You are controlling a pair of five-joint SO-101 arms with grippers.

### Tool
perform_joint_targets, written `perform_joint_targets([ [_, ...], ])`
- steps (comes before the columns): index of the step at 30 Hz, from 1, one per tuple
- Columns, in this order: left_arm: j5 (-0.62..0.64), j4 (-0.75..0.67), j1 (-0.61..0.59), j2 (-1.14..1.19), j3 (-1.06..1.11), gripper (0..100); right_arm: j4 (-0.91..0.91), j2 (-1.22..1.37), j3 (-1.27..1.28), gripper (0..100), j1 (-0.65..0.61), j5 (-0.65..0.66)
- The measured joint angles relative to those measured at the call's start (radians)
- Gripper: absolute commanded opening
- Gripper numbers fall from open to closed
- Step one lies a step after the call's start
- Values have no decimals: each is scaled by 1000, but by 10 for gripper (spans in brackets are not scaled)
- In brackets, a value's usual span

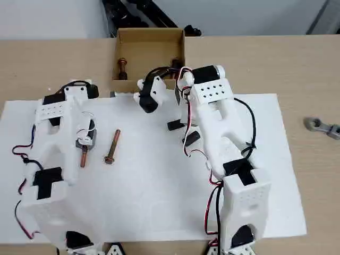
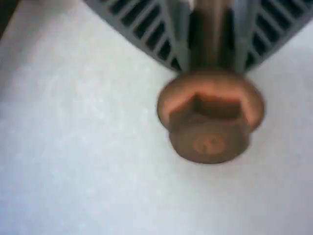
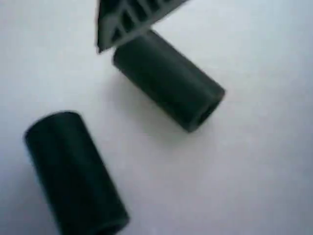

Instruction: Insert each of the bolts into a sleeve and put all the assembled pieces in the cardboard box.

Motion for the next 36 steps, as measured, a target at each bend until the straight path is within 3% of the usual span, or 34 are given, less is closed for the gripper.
perform_joint_targets([
  [13, 2, 55, -12, -92, 54, 6, -3, 2, 0, 149, -49, 72],
  [36, 5, -25, -8, -35, 61, 44, -12, 69, -48, 151, -54, 126],
])
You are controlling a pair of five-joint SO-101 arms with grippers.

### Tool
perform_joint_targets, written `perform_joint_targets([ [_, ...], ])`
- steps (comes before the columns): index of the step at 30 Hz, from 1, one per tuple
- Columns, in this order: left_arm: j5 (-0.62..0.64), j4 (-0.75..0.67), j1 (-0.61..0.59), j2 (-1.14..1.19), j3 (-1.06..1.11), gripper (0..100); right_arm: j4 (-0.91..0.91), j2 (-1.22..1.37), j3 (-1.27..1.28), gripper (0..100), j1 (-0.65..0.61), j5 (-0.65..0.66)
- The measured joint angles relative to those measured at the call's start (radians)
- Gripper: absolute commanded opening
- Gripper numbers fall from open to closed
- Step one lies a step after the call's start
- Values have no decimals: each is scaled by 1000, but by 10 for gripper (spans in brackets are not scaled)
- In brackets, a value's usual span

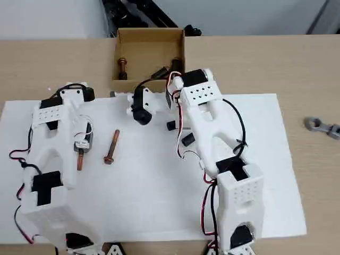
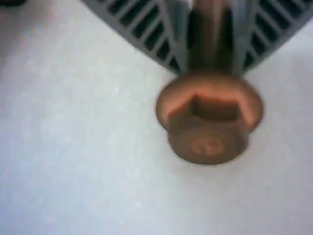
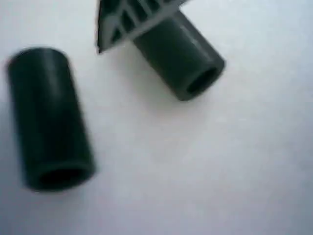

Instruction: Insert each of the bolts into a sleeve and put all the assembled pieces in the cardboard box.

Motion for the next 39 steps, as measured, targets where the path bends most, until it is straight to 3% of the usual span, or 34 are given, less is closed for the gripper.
perform_joint_targets([
  [30, -9, 0, 0, 8, -3, 43, 15, 272, -129, 191, -17, 38],
  [36, -17, 0, 0, 8, -3, 20, 6, 292, -153, 9, -14, 38],
  [39, -21, 0, 0, 8, -3, 5, -15, 292, -155, 13, -11, 35],
])
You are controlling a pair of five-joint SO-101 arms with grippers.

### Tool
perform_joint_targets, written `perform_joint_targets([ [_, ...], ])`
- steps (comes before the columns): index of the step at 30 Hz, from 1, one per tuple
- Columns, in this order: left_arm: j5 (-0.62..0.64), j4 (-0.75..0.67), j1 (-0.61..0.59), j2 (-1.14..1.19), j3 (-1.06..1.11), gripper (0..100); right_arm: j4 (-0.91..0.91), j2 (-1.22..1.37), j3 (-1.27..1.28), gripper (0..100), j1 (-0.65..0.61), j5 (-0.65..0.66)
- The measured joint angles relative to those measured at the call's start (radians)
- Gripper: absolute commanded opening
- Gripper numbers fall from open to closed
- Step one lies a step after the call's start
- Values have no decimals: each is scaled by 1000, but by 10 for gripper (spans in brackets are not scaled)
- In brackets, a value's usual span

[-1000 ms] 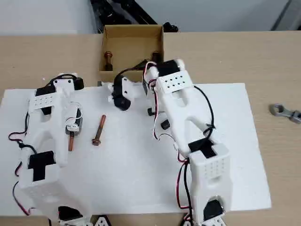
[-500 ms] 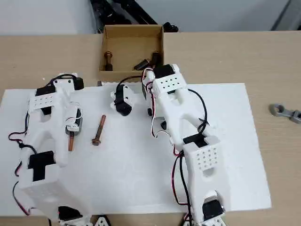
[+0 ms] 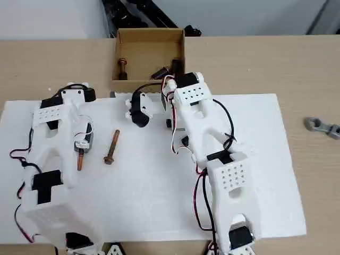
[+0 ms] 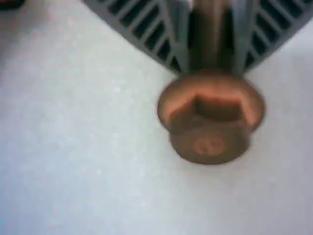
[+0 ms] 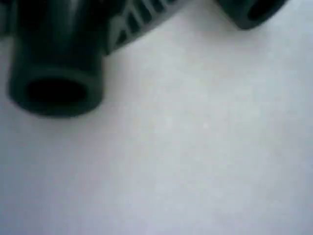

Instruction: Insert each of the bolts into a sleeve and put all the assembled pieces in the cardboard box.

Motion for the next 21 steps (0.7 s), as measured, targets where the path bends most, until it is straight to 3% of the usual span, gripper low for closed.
perform_joint_targets([
  [12, -5, -15, 2, 0, 8, 5, 0, -5, 0, 16, 2, -137],
  [21, 23, -28, -15, -74, 14, 5, 8, -91, 20, 16, 14, -433],
])
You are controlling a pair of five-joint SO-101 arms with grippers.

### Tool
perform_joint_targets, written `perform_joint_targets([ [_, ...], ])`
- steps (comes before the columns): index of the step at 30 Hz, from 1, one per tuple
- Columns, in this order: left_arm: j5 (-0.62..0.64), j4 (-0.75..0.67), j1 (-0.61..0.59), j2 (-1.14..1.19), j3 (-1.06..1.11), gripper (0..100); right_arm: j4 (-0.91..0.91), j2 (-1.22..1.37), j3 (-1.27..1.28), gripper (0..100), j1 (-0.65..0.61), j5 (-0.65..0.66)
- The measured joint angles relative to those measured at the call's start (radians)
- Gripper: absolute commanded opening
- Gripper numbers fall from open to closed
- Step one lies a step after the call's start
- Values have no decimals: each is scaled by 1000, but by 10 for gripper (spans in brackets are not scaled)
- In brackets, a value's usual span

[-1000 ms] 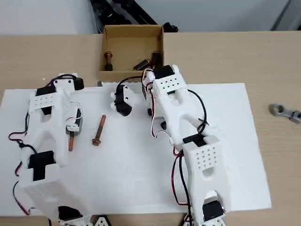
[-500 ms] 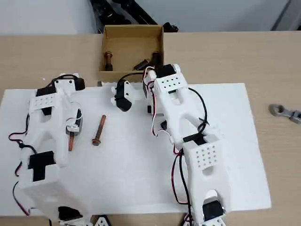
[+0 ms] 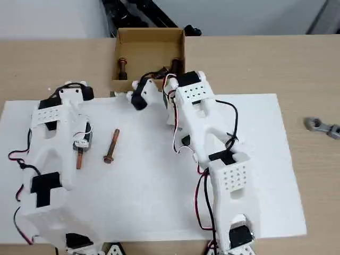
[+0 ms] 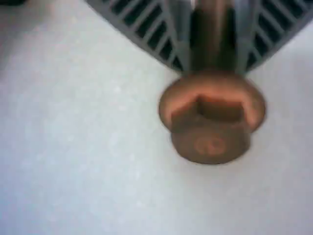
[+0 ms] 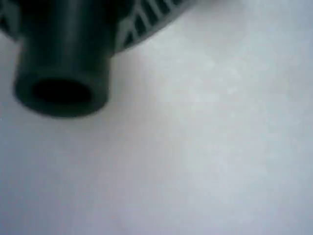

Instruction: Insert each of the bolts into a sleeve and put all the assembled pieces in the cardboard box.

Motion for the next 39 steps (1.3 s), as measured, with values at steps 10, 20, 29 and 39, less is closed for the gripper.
perform_joint_targets([
  [10, 8, -20, -14, -295, 0, 5, 14, -245, 2, 14, 60, -440],
  [20, 41, -20, -14, -571, 0, 5, 135, -615, 2, 13, 60, -683],
  [29, 144, -20, -14, -845, 0, 5, 195, -1097, 126, 10, 60, -695],
  [39, 348, -97, -14, -1151, 0, 5, 172, -1669, 637, 11, 60, -736],
])
